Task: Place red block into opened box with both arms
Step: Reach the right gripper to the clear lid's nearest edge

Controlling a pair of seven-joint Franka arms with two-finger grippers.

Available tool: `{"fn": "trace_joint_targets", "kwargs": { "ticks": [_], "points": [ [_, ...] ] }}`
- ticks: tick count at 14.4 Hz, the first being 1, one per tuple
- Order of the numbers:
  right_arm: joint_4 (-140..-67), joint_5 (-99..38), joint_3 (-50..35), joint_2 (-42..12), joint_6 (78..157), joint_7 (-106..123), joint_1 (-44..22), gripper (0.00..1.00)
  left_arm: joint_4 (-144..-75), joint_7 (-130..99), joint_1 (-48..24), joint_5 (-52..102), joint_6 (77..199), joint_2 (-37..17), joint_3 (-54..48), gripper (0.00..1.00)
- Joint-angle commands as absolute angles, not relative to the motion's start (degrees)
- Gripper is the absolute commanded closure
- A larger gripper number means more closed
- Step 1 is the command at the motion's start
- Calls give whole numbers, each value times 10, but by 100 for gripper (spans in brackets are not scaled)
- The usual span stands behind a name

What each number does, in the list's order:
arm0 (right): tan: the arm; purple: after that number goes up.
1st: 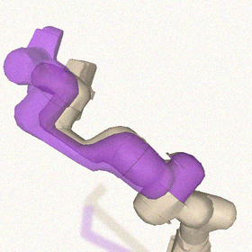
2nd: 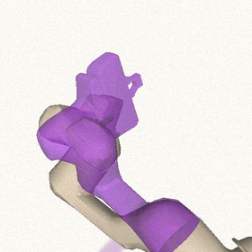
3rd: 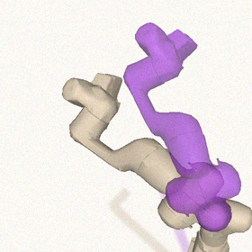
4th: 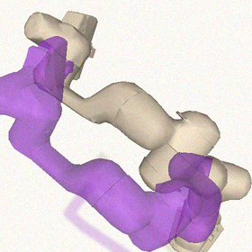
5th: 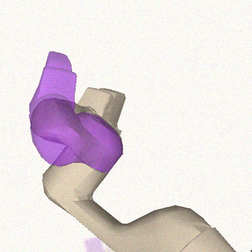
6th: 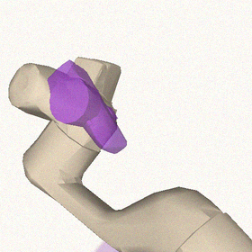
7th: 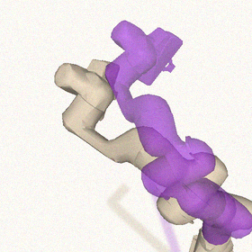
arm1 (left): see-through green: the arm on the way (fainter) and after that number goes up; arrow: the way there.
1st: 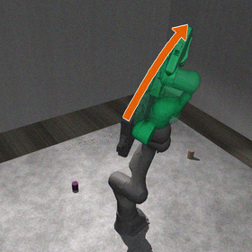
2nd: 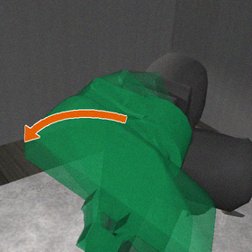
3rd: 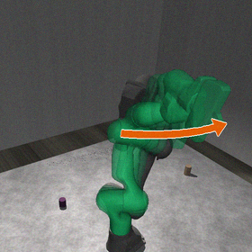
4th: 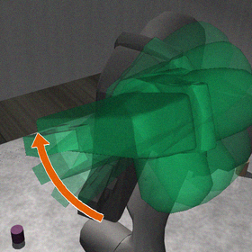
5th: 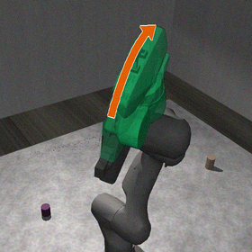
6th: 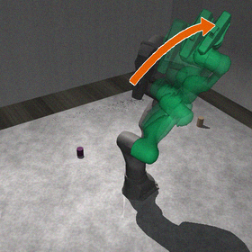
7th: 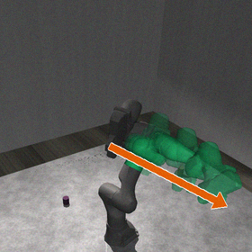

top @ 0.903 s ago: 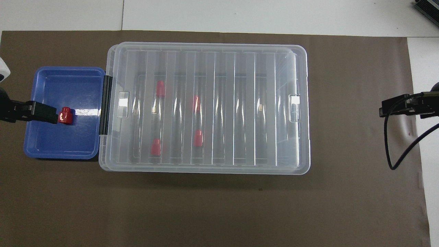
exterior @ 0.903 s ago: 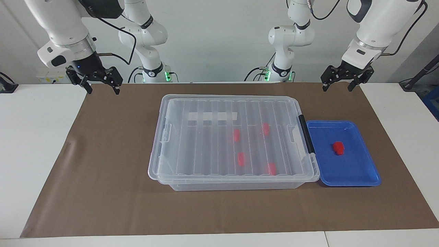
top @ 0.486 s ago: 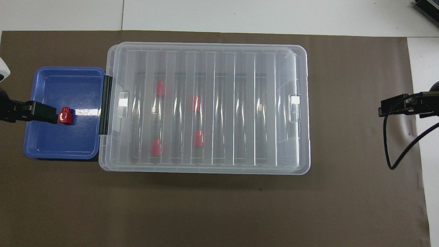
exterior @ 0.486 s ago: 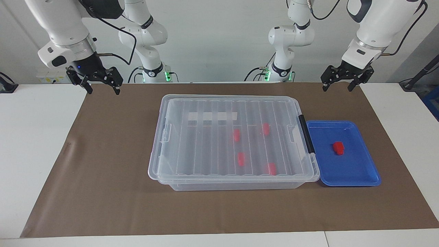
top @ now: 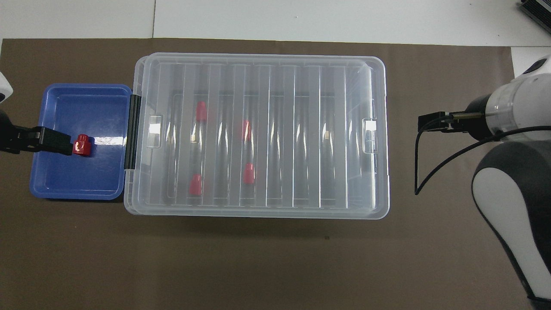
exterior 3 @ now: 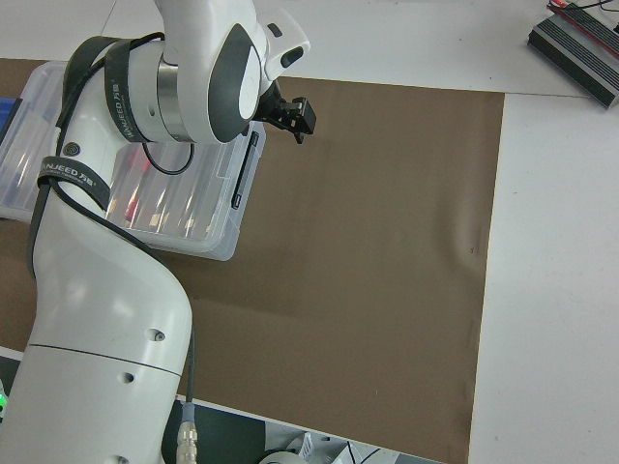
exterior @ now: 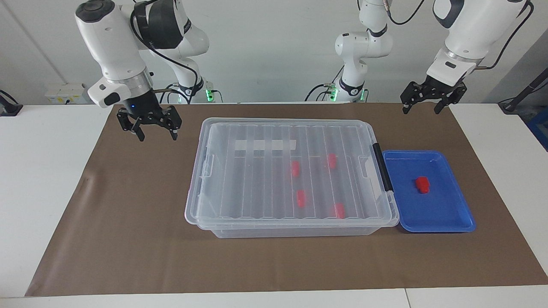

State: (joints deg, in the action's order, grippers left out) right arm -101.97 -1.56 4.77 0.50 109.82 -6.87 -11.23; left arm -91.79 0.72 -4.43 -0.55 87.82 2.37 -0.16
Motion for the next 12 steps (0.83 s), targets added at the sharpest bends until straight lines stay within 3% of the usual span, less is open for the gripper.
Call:
{"fn": "trace_joint_targets", "kwargs": {
  "ticks": [1,3,12],
  "points": [
    [-1066,-23,41,-7,1165,-85,-127,0,-921,-3,-54,2,883,29,6,0],
    [-1075,-24,41,-25,1198,-91,-139,0,-920,-2,-54,2,883,29,6,0],
    [-1087,-23,42,-61,1211,-82,-147,0,-920,-4,-54,2,883,29,6,0]
  ]
}}
